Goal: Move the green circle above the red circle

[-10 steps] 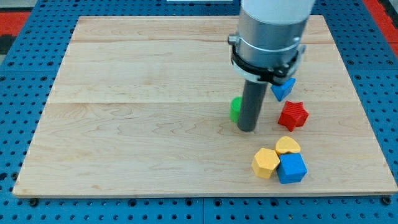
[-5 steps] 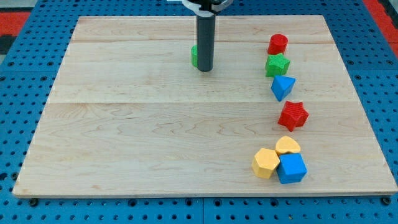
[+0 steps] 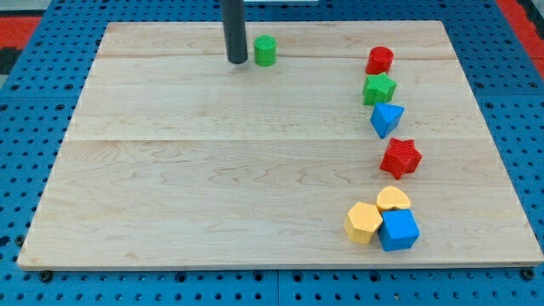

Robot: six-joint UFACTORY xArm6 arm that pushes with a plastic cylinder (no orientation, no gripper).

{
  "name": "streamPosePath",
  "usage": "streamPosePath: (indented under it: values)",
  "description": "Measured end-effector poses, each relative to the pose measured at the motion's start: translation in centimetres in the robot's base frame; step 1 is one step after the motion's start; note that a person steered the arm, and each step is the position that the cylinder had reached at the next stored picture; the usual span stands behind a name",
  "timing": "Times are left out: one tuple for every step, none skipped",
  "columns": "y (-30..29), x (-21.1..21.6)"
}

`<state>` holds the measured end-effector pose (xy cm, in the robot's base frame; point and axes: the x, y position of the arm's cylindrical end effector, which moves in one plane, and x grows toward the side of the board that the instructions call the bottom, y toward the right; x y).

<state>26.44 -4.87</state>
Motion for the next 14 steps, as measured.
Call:
streamPosePath:
  values:
    - [-1.1,-1.3]
    - [6.8,-1.7]
    - [5.2,-0.3]
    - [5.6,3.7]
    - [7.5,-0.3]
    - [12.1,-2.0]
    - [14.4,-2.8]
    - [14.3,0.7]
    - [15.0,2.6]
    - [13.7,4.1]
    - [14.5,4.3]
    - [15.6,4.2]
    - [16.3,2.0]
    - [18.5,-1.4]
